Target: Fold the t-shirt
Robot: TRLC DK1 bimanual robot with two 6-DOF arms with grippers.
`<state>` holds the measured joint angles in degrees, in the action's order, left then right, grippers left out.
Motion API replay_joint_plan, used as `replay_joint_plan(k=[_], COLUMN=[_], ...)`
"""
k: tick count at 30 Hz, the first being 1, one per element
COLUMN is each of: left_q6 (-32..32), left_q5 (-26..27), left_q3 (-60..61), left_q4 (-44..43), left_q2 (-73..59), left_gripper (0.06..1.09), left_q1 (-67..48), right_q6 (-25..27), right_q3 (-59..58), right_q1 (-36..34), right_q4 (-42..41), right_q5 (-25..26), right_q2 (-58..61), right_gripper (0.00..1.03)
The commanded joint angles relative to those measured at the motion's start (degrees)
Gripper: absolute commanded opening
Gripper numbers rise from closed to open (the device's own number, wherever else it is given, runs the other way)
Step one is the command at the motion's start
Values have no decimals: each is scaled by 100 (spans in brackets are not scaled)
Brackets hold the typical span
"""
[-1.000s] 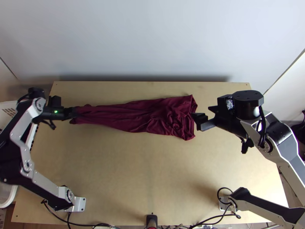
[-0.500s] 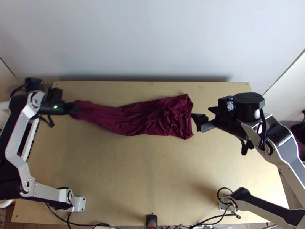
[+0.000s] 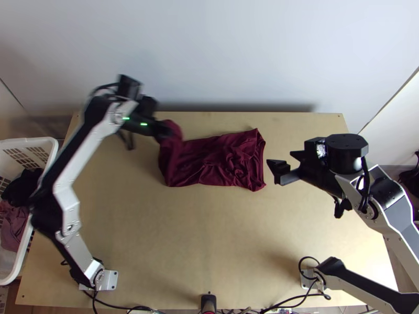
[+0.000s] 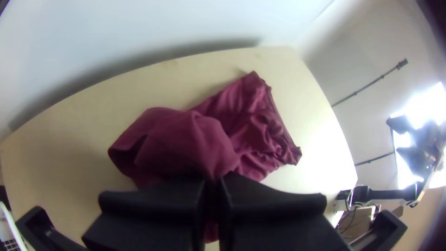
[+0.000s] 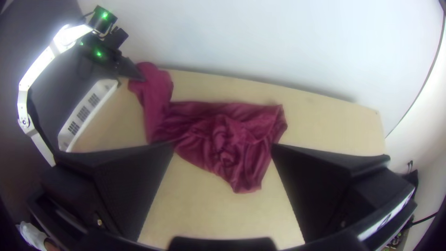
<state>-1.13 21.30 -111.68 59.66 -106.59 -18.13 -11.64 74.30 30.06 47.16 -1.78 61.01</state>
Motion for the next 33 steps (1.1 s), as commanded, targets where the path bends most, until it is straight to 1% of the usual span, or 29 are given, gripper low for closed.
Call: replay_joint_plan(k=[1, 6, 8, 13, 18, 19, 20, 21, 22, 26, 29, 32, 33], left_q6=[-318, -450, -494, -617, -775, -837, -837, -837, -837, -1259, -1566, -2006, -2032], left_q5=[-337, -416, -530, -539, -759, -829, -847, -952, -1207, -1761, -1893, -1901, -1901], left_q3=[-1128, -1664, -1752, -1937, -1972, -1963, -1972, -1963, -1963, -1963, -1963, -1963, -1963], left_q4=[116, 72, -121, -631, -1229, -1343, -1369, -1413, -1536, -2160, -2318, -2336, -2336], left_q2=[-996, -1681, -1866, -2288, -2718, -2789, -2833, -2877, -2912, -3105, -3096, -2903, -2815], left_gripper=[10, 10, 9, 10, 10, 26, 55, 87, 103, 104, 104, 104, 104], left_q1=[-1413, -1984, -2195, -2590, -2854, -2880, -2915, -2942, -2968, -2854, -2757, -2617, -2573], right_q6=[-31, -102, -128, -198, -269, -269, -269, -278, -278, -357, -401, -418, -436], right_q3=[-355, -592, -715, -1076, -1445, -1489, -1533, -1568, -1586, -1726, -1814, -1937, -1981], right_q1=[-168, -308, -378, -545, -607, -625, -625, -633, -642, -642, -651, -660, -669], right_q4=[-137, -198, -198, -198, -198, -198, -198, -198, -198, -198, -198, -189, -180], right_q5=[2, -6, -6, -15, -24, -33, -42, -42, -50, -165, -217, -253, -279], right_q2=[-221, -424, -547, -907, -1171, -1197, -1232, -1250, -1259, -1320, -1382, -1478, -1496], right_gripper=[98, 98, 98, 98, 98, 98, 98, 98, 98, 98, 98, 98, 98])
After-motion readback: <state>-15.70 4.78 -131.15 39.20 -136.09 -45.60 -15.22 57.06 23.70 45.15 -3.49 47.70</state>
